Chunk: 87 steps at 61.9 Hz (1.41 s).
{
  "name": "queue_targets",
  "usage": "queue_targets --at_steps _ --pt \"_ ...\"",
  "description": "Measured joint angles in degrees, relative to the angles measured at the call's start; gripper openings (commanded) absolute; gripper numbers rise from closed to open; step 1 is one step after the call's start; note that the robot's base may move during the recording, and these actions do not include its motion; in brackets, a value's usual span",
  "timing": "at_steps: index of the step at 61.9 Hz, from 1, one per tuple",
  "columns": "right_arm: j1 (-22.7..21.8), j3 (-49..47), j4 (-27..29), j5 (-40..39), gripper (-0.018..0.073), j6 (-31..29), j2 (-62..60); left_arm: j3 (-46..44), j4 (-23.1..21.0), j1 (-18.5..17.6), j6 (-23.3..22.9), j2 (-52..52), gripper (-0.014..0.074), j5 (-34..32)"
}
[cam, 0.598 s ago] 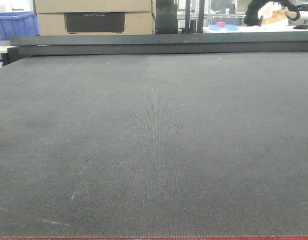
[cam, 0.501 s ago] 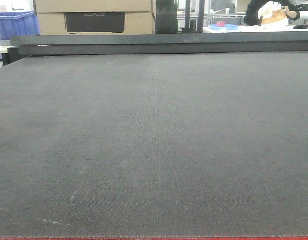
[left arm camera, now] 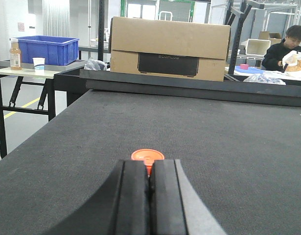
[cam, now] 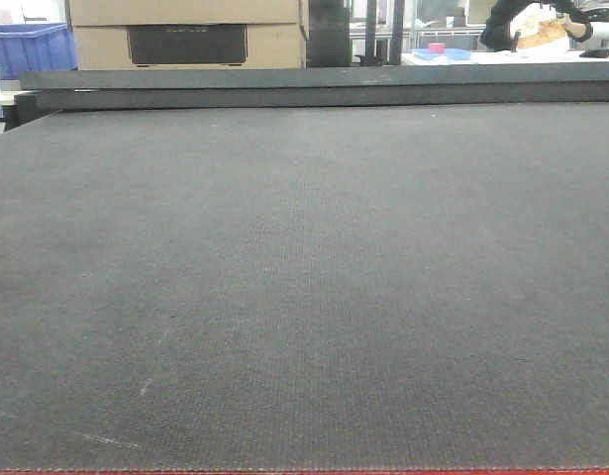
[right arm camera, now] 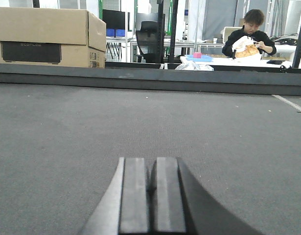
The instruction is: Place cylindrical capacitor in blue bin on shelf
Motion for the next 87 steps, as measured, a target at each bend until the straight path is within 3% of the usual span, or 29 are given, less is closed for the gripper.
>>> queue_targets --at_steps 16,26,45,56,75,87 --pt "0.00 0.04 0.13 -0.74 -0.0165 0.00 0.00 0.00 0.00 0.00 0.00 0.00 -0.0111 -0.55" --pt "0.00 -0.24 4.30 -5.05 -0.0165 0.00 0.00 -1.68 0.00 0.00 0.00 -0.02 -0.0111 0.00" --pt "0.00 -16.19 5.66 12.82 -0.0165 0.00 2.83 -21.46 0.00 0.00 0.00 3.68 -0.0111 14.34" --pt "0.00 -24.46 5.66 22.28 -0.0165 0.00 15.91 -34.10 0.00 0.00 0.00 15.75 -0.0111 26.01" --pt "0.00 -41.53 4.06 41.02 -0.0165 0.00 42.82 -53.17 0.00 0.00 0.00 39.78 -0.0111 39.73" --pt "0.00 -50.67 3.71 45.86 -0.0165 0.00 55.06 -60.80 0.00 0.00 0.00 52.15 -0.0111 48.68"
